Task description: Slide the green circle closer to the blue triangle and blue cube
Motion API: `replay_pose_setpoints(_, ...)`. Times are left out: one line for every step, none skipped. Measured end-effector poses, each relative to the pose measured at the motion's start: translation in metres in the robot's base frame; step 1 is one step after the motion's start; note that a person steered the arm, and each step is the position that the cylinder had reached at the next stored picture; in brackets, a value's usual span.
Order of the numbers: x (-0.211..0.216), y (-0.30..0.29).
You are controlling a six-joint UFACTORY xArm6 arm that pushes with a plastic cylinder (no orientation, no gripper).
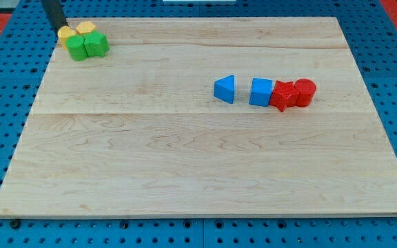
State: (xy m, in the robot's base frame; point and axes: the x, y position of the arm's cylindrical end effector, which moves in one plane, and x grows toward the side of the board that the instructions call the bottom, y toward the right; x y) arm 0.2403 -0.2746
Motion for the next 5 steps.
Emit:
replay_pose_setpoints(0.022, 0.0)
replay_pose_setpoints(0.045, -0.027)
replay_pose_setpoints(0.065, 0.043)
replay_pose_setpoints(0.065, 0.132)
replay_pose_setpoints(0.1, 0.181)
